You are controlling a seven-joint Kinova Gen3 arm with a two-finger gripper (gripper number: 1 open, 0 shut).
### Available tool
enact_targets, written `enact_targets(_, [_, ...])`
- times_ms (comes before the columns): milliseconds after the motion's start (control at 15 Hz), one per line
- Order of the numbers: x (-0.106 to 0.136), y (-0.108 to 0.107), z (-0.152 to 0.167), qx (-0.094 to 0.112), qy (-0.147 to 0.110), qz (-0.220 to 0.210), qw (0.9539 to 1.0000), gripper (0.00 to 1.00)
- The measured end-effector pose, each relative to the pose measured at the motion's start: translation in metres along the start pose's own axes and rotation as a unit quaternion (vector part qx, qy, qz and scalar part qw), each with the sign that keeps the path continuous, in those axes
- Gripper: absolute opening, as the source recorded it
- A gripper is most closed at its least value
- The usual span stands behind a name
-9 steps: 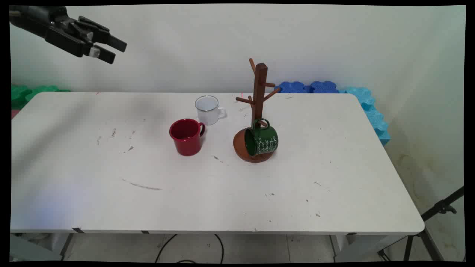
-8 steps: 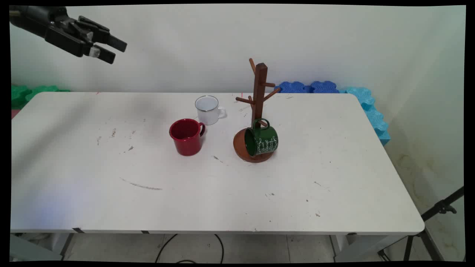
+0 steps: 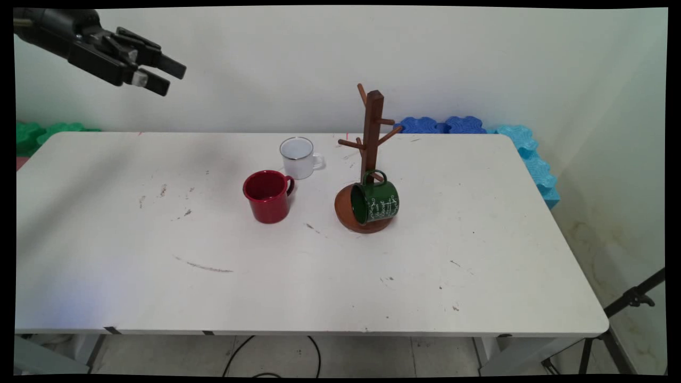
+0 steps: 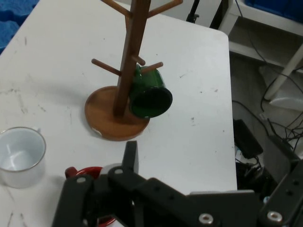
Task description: Pick up the green mug from the rack
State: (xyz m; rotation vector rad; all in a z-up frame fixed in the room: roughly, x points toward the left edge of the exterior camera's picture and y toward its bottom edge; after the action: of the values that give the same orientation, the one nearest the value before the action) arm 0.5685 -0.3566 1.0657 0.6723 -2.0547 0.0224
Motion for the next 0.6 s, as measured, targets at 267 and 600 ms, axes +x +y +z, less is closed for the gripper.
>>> enact_targets(267, [0.001, 0.002, 0.01, 0.003, 0.002, -0.004, 1.0, 1.0])
enact_targets(600, [0.003, 0.006, 0.03, 0.014, 0.005, -0.014, 0.9998, 1.0])
